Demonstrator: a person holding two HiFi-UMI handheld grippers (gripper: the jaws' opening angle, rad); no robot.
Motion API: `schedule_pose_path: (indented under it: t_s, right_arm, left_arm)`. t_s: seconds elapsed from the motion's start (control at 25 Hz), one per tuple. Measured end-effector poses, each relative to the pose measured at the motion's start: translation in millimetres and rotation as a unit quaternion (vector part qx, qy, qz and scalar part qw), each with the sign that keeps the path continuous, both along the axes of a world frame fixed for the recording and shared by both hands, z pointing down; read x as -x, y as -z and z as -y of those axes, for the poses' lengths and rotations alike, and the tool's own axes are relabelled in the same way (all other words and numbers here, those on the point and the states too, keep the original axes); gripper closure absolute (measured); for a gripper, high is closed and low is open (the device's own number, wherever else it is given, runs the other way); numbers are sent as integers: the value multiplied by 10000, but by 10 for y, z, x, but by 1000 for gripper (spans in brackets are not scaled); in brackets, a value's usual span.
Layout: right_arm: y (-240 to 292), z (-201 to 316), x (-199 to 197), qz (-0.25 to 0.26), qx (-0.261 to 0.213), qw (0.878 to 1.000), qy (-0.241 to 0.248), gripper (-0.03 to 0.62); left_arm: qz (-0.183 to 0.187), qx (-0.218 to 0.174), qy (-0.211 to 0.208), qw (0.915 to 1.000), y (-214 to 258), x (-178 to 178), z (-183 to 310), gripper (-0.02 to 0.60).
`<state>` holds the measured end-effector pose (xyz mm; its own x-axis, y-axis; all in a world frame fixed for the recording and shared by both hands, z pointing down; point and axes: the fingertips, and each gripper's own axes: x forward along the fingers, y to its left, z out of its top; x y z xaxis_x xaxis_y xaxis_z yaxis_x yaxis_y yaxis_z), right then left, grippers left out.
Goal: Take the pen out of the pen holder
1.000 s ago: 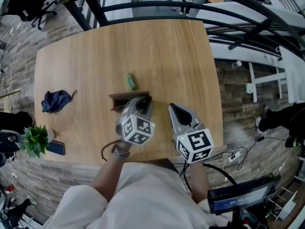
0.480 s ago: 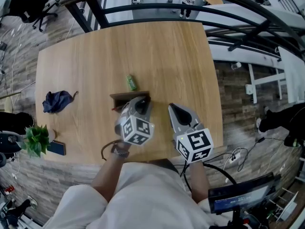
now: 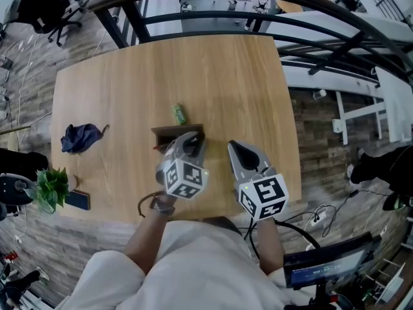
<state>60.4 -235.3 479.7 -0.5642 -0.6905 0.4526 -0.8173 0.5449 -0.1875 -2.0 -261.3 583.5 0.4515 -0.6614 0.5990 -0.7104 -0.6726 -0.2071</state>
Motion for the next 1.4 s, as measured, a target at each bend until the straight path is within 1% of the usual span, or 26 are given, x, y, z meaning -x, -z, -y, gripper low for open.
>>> schedule_pose_path:
  t_s: [0.48, 0.68, 0.84, 1.16, 1.4]
  right_arm:
    - [202, -2, 15, 69, -299, 9995, 58, 592]
    - [305, -11, 12, 84, -432, 9990, 96, 592]
    - [394, -6, 12, 97, -555, 9983, 128, 592]
    - [557, -11, 70, 136, -769, 9967, 230, 592]
    - [675, -18, 176, 158, -927, 9949, 368, 592]
  left_arm:
    - [-296, -296, 112, 9991, 322, 15, -8, 515]
    - [-555, -356, 243, 9975, 473, 36, -2, 515]
    - [-639, -465, 300, 9964, 595, 46, 9, 515]
    - [-840, -686, 400, 9933, 854, 107, -26, 515]
    - [-1031, -920, 544, 9889, 1113, 237, -31, 515]
